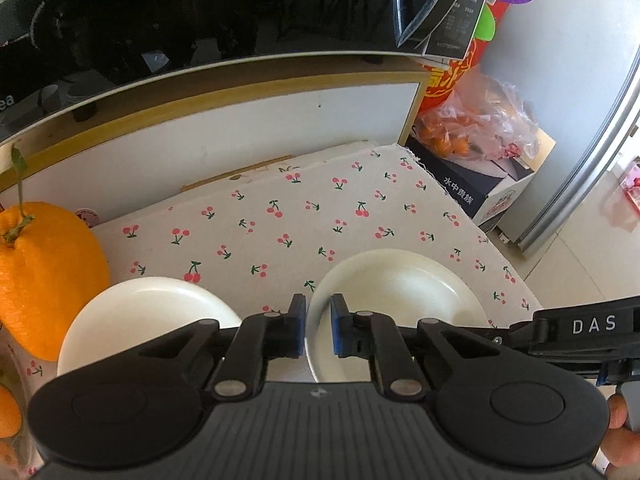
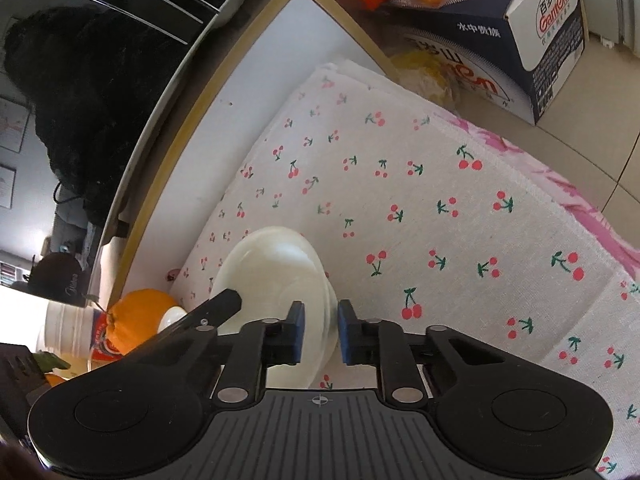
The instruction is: Organize plates and bowls
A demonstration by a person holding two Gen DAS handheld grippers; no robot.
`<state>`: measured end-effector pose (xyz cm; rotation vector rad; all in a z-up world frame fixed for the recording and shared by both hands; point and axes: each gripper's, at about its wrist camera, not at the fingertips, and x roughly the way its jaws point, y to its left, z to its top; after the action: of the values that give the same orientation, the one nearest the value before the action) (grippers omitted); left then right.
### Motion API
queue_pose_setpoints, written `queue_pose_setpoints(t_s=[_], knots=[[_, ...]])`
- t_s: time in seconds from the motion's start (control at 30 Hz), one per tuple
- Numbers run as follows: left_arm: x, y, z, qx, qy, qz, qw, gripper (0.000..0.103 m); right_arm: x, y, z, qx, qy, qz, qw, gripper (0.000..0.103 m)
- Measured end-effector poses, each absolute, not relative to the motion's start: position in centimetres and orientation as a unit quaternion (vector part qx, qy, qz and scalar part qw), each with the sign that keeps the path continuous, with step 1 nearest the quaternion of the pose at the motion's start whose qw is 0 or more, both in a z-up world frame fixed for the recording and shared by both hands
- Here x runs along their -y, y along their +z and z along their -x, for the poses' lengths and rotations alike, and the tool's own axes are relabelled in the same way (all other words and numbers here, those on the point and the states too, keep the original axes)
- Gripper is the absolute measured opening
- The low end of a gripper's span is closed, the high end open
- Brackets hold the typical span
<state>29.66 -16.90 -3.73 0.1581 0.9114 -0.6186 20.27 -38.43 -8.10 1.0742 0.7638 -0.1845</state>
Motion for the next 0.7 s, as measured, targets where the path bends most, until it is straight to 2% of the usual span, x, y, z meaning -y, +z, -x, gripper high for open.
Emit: queue_pose_setpoints(t_s=[0.7], knots=[[15.4, 0.0, -26.7, -0.409, -0.276, -0.063, 0.868, 0.011, 38.0, -4.4, -17.9, -0.320, -0.057, -0.494, 0.807, 0.017]])
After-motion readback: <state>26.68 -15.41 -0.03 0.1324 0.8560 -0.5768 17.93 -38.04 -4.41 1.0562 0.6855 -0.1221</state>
